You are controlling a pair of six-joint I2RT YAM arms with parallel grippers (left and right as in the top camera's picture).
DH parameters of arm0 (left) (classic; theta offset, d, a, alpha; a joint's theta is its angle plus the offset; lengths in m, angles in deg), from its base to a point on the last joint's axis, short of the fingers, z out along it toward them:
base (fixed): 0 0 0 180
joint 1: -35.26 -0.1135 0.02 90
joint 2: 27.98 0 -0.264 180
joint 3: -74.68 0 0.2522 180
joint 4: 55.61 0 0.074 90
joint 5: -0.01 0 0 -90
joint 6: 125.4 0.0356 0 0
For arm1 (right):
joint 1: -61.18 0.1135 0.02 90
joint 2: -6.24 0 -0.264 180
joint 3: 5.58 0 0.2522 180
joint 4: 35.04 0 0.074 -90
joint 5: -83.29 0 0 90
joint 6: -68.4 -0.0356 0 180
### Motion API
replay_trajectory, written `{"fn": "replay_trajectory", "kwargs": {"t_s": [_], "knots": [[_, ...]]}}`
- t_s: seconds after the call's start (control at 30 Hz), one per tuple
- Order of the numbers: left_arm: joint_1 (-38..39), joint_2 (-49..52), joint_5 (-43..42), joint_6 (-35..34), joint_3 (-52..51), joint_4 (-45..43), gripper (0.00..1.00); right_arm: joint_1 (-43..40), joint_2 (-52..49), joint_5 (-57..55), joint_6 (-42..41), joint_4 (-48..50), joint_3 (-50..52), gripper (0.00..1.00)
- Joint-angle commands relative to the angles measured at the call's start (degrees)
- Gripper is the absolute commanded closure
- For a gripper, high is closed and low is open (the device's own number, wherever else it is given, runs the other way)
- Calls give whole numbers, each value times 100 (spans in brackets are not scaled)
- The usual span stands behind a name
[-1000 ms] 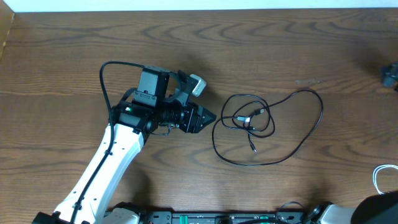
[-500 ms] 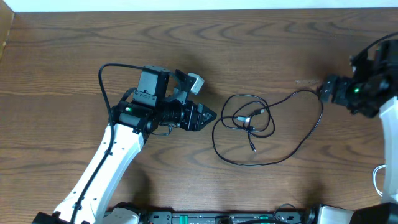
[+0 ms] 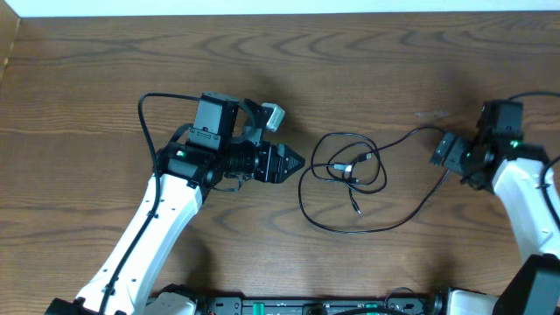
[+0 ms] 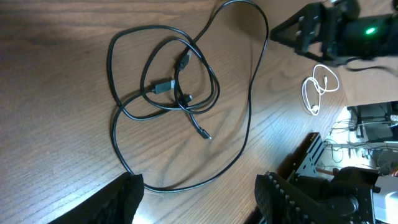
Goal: Untangle cables
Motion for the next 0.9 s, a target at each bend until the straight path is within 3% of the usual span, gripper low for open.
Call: {"fn": "replay_trajectory", "kwargs": {"t_s": [0.0, 0.5, 0.53, 0.57, 0.63, 0.7, 0.77, 0.87], "knots": [[7, -44, 28, -79, -31, 15, 37, 28, 7, 133, 33, 452, 455, 1], [7, -44, 31, -50, -31, 13, 38, 28, -1235, 1296, 796, 2127, 852, 1], [7, -44, 31, -52, -31, 13, 39, 28, -1325, 1620, 1019, 2236, 852, 6], [7, -44, 31, -50, -31, 13, 39, 28, -1403, 2164, 1373, 2382, 852, 24], [7, -44, 31, 11, -31, 13, 39, 28, -1427, 2892, 1790, 2533, 850, 46], [7, -44, 33, 98, -31, 13, 39, 28, -1421, 3189, 1838, 2594, 850, 61], [7, -44, 31, 101, -31, 13, 39, 28, -1421, 3348, 1836, 2583, 850, 99], [7, -42, 33, 101, -31, 15, 39, 28, -1362, 3392, 1834, 2435, 822, 99]]}}
